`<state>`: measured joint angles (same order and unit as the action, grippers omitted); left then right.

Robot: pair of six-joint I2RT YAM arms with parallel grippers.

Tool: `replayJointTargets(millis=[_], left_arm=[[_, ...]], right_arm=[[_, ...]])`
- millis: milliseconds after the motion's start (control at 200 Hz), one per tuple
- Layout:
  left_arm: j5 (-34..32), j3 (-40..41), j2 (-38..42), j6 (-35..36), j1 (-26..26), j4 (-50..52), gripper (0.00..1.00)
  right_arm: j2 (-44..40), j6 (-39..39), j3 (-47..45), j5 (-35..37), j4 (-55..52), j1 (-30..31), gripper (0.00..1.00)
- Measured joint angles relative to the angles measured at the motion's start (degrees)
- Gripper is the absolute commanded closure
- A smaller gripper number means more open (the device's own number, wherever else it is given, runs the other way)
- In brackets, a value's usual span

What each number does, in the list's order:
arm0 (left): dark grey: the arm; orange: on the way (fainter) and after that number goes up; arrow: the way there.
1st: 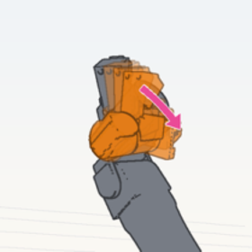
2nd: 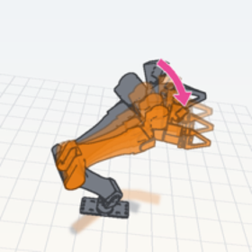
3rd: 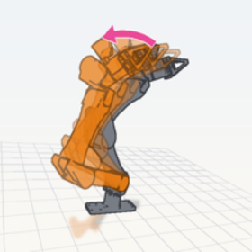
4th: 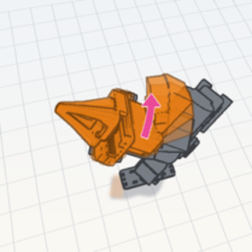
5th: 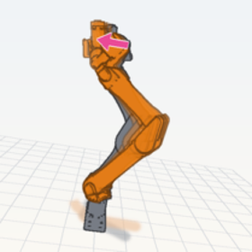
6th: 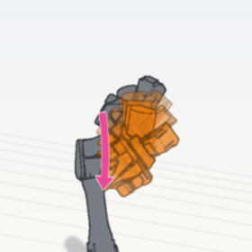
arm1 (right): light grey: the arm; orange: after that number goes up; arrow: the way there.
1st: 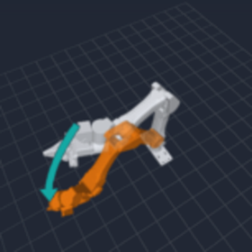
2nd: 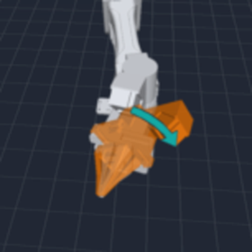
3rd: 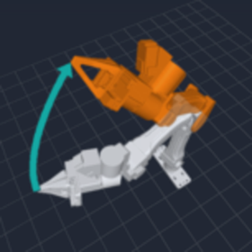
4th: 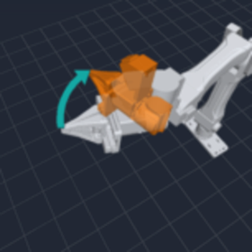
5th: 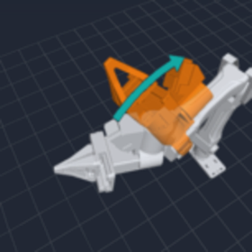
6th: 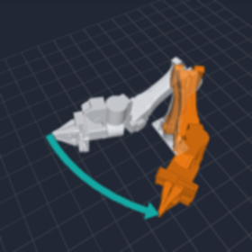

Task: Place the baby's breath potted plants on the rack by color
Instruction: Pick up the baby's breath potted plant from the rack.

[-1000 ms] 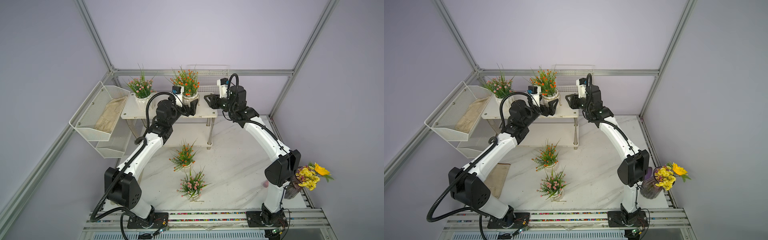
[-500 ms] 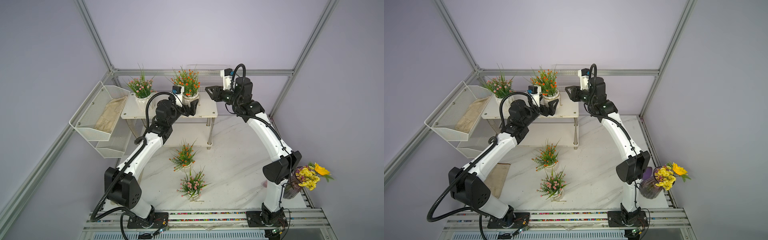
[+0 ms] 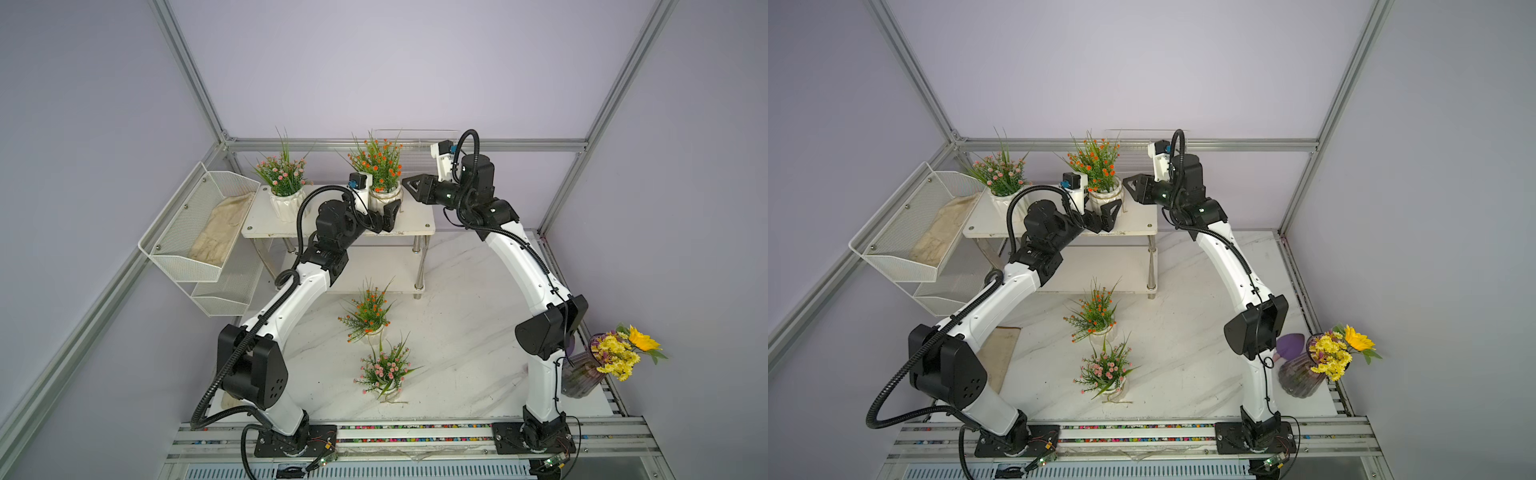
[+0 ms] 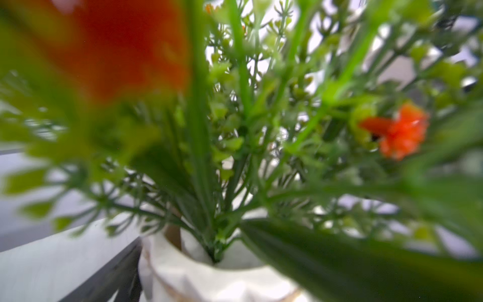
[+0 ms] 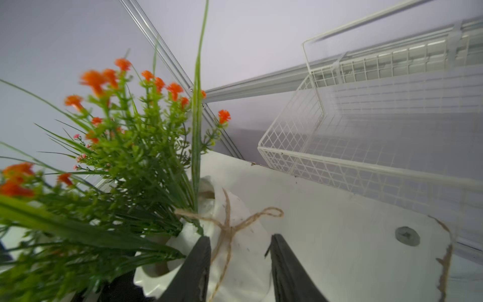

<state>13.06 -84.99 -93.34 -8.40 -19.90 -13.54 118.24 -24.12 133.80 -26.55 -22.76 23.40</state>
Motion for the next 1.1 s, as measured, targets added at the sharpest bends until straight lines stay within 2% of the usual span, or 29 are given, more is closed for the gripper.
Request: replayJointTargets(millis=[750, 1100], left_arm=[[3.1, 0.2, -2.4, -0.2, 0.4, -4.0, 0.00], [4.5, -0.2, -3.7, -0.6, 0.7, -5.4, 0.00]], right_arm=[[3.2, -2.6, 1.7, 1.0, 3.1, -0.3, 0.59], [4.0, -2.6, 2.5, -4.0, 3.1, -0.8, 0.62]])
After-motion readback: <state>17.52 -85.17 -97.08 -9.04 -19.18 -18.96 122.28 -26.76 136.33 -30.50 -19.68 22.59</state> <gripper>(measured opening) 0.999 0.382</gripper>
